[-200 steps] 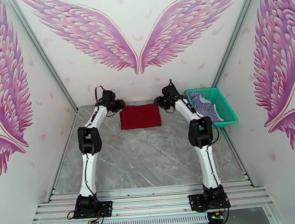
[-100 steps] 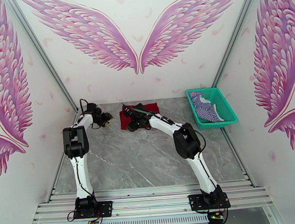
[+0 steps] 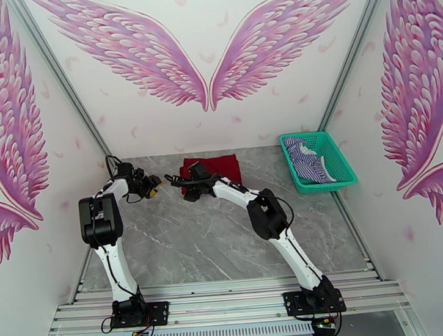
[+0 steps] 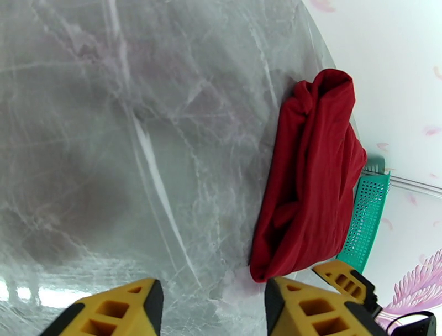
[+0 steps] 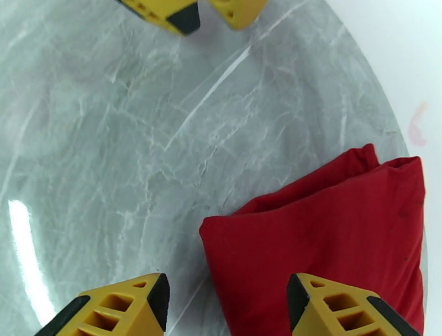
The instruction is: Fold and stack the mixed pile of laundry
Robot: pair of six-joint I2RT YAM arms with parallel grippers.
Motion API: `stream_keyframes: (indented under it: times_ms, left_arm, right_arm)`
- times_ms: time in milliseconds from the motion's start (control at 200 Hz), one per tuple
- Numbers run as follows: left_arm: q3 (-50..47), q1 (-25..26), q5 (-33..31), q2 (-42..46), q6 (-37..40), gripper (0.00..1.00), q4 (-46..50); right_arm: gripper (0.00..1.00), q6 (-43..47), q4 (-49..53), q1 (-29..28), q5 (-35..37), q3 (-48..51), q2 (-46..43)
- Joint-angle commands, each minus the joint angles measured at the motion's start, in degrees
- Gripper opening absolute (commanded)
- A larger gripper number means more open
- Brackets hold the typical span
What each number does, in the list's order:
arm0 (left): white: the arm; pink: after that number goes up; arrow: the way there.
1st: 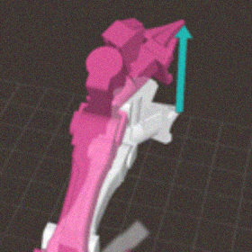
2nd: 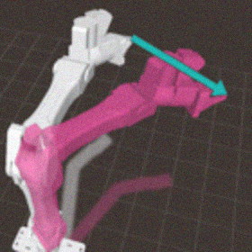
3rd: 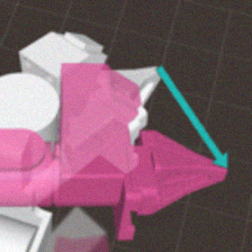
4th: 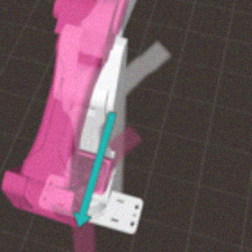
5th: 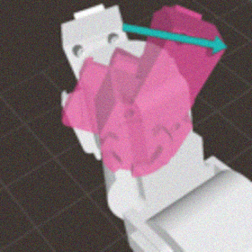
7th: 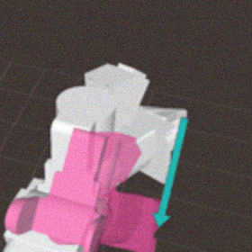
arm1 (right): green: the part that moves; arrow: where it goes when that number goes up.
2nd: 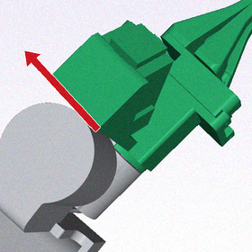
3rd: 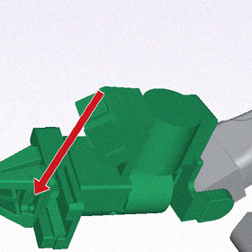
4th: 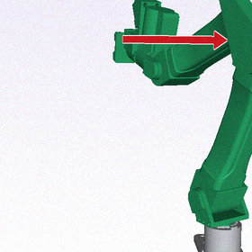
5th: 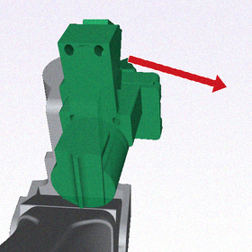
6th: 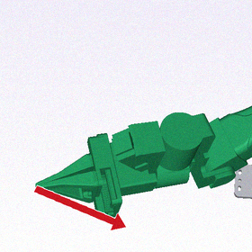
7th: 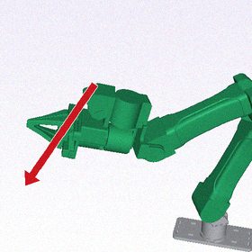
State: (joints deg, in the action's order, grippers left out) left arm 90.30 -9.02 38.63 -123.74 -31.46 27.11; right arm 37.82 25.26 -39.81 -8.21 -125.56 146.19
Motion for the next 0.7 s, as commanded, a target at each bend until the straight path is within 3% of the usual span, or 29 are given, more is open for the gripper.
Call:
stream_keyframes:
  times_ms: [0, 315, 375, 530, 695]
  left_arm:
    - [-0.5, -0.3, 1.9, 2.7, 1.1, 0.55, 0.1]
    - [0.8, 0.8, 2.1, 1.8, 0.3, 0.56, 0.9]
    - [0.9, 1.2, 2.4, 1.8, -0.1, 0.58, 0.7]
    - [0.1, 2.3, 4.2, 1.6, -4.5, 0.62, -3.0]
    - [-0.9, 4.0, 4.4, 1.9, -11.8, 0.66, -6.0]
  right_arm:
    - [0.62, 1.4, 3.5, -0.6, 4.6, -6.1, 3.7]
    - [0.48, -1.8, 5.0, -1.1, 8.2, -14.2, 9.8]
    - [0.42, -3.0, 4.5, -1.1, 8.2, -15.8, 10.2]
    - [0.11, -4.6, 2.0, -1.1, 6.8, -17.8, 10.3]
    - [0.00, -4.3, 1.4, -1.1, 3.7, -16.7, 7.6]
